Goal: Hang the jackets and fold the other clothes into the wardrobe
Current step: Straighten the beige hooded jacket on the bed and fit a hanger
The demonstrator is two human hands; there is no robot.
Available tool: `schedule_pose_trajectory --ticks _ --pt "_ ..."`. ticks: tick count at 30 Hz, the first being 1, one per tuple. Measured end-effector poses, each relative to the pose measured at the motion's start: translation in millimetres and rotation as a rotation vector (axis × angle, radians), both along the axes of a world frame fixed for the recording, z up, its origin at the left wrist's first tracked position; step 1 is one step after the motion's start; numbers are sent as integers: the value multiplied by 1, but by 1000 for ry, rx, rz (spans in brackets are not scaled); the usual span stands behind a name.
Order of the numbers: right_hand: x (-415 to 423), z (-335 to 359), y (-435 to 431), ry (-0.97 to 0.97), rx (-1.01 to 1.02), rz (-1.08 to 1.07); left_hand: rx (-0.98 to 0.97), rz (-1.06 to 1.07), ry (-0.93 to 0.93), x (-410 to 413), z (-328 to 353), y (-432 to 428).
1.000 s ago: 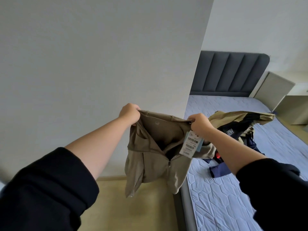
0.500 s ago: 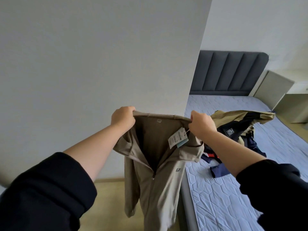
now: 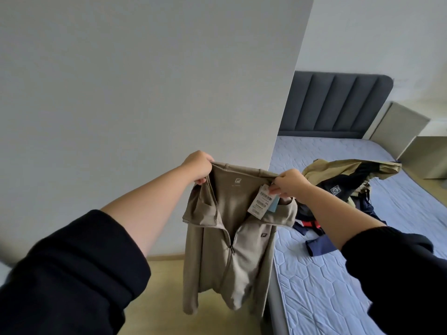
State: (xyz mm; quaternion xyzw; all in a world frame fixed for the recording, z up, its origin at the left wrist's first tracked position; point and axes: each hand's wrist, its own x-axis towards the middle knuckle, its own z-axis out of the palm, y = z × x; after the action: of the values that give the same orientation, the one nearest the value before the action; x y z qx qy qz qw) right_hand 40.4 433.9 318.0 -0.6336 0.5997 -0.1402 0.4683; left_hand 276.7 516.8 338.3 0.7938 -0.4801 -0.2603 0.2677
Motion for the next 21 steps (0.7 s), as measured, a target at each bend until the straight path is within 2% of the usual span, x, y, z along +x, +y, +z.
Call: schedule_pose_trajectory --ticks 5,12,16,19,21 --pt "-11 4 3 429 -367 266 -104 85 68 -3 -4 1" --pt "-15 -6 11 849 -829 176 -153 39 95 -7 -1 -2" --pt "-14 -2 5 926 -935 134 -147 16 90 -9 1 -6" --pt "-8 2 -3 753 -813 -35 -170 70 105 -6 6 -10" --pt "-6 7 -9 680 -728 -76 -114 111 95 -3 10 -11"
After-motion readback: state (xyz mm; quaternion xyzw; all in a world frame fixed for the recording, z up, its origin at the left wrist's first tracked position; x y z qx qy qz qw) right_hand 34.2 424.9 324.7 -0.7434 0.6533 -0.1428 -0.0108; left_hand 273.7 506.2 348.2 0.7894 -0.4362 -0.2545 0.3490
